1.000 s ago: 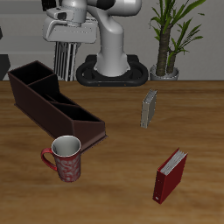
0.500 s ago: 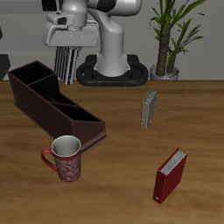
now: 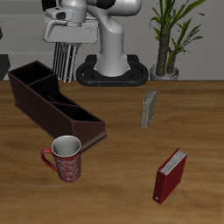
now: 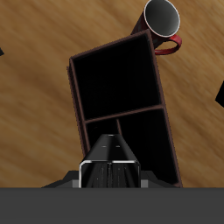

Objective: Place the striped book into the right desk caddy's front compartment

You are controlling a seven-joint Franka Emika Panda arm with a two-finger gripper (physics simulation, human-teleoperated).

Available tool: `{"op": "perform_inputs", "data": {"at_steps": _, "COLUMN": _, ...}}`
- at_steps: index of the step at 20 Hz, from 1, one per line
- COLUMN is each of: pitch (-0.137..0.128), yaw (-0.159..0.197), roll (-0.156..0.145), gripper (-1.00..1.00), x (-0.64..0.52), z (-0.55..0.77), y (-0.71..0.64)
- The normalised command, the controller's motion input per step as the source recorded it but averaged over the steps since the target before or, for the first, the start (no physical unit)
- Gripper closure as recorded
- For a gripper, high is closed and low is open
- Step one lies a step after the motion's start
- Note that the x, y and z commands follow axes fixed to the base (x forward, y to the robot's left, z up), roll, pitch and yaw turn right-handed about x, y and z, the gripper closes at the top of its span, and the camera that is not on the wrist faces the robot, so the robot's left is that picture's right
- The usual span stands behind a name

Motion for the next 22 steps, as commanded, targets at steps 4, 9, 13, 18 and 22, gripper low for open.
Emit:
{"op": "perform_inputs", "data": {"at_steps": 4, "pitch": -0.018, "yaw": -0.007, "roll": -0.005, "gripper": 1.00, "x": 0.11, "z": 0.05, "y": -0.01}}
{"op": "perform_inputs", "data": {"at_steps": 9, "pitch": 0.018, "yaw": -0.005, "roll": 0.004, "gripper": 1.00, "x": 0.15, "z": -0.11, "y": -0.01}}
{"op": "perform_inputs", "data": {"at_steps": 13, "pitch": 0.028, "yaw": -0.007, "roll": 0.006, "gripper": 1.00, "x": 0.14, "z": -0.11, "y": 0.01}}
{"op": "perform_inputs", "data": {"at_steps": 18, "pitch": 0.034, "yaw": -0.005, "roll": 0.032, "gripper": 1.00, "x": 0.14, "z": -0.17, "y": 0.13}}
{"op": "perform_inputs", "data": {"at_steps": 22, "pitch": 0.022, "yaw": -0.005, "roll": 0.007, "gripper": 1.00, "x": 0.09, "z": -0.10, "y": 0.03}}
